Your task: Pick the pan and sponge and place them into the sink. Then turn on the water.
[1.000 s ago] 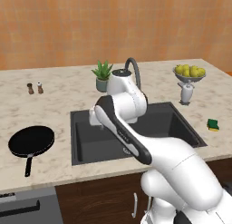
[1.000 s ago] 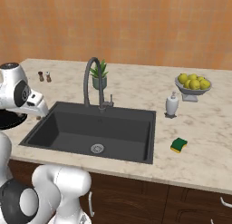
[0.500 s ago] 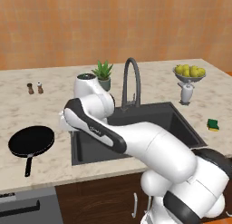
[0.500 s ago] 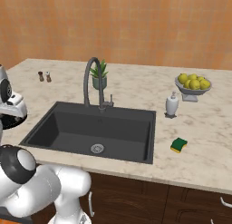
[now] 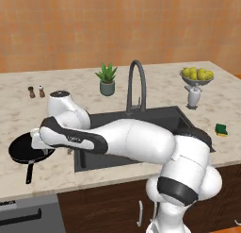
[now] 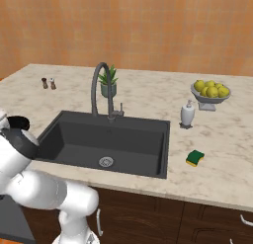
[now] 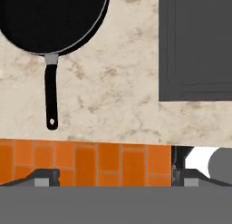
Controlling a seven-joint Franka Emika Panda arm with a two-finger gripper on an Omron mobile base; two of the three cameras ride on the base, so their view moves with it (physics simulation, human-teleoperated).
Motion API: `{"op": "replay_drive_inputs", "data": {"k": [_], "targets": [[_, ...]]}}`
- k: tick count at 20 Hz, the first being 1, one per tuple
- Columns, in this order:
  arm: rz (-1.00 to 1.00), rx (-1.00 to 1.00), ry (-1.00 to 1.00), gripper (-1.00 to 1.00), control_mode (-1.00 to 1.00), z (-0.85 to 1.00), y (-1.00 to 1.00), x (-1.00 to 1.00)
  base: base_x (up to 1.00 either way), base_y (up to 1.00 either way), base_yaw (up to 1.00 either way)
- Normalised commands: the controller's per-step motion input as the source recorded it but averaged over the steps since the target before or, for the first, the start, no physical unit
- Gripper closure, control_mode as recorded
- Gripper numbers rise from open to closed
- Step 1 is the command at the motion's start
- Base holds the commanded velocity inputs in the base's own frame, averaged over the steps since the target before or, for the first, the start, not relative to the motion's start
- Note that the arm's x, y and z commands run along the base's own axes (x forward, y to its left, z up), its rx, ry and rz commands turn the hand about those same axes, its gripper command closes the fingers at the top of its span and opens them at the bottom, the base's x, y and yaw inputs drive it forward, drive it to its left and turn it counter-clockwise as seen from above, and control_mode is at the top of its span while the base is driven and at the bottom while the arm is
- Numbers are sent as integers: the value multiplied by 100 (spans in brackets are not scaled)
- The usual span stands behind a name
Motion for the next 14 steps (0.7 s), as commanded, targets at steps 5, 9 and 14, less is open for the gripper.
{"op": "replay_drive_inputs", "data": {"k": [5,9,14], "targets": [[0,0,0,-100,-100,-34,83,10,0,0,0],[0,0,0,-100,-100,-32,67,15,0,0,0],[0,-3,0,-100,-100,-33,33,22,0,0,0]]}}
